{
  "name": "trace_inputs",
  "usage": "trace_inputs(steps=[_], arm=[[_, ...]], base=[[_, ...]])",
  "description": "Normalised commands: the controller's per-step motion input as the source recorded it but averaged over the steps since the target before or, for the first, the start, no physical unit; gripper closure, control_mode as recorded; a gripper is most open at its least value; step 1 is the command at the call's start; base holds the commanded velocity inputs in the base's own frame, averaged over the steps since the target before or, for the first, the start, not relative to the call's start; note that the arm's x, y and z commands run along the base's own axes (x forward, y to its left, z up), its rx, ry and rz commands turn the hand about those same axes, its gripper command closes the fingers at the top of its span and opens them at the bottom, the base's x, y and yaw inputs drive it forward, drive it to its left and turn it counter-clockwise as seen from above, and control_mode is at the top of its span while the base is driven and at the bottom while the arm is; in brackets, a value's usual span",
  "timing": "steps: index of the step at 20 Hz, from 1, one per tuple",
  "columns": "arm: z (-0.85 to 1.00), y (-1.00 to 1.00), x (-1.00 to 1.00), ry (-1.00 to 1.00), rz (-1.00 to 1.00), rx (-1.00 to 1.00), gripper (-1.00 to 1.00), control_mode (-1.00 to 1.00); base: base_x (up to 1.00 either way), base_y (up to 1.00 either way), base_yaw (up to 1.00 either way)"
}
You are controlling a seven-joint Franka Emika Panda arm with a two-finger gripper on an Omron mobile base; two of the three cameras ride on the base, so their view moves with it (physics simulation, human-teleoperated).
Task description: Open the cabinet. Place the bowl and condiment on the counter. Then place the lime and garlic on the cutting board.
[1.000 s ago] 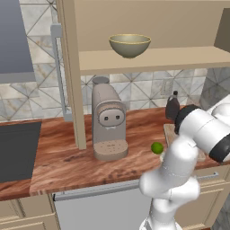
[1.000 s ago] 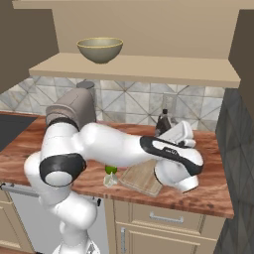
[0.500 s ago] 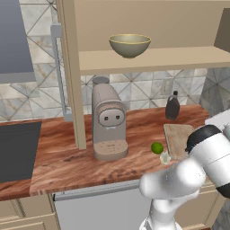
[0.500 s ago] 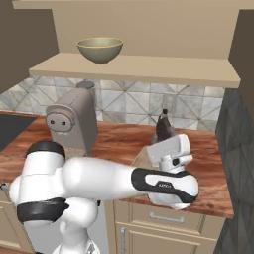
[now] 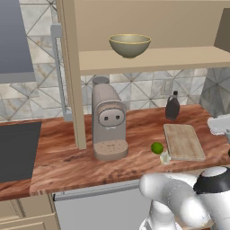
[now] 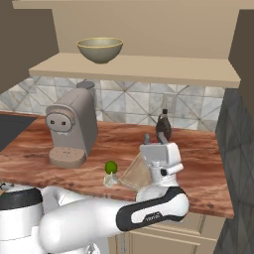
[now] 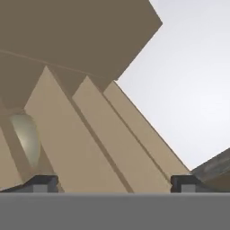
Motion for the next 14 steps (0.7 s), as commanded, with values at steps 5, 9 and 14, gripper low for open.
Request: trace_inputs(steps=[5, 9, 14], arm=[[0.50, 0.47, -0.48, -0.14, -0.14, 0.00, -1.00, -1.00], [0.49, 0.49, -0.41, -0.08, -0.14, 0.00, -1.00, -1.00], [0.49, 0.47, -0.33, -0.03, -0.12, 0.00, -1.00, -1.00]], base=[[0.00, 0.00, 0.00], [0.00, 0.00, 0.00], [0.00, 0.00, 0.00]])
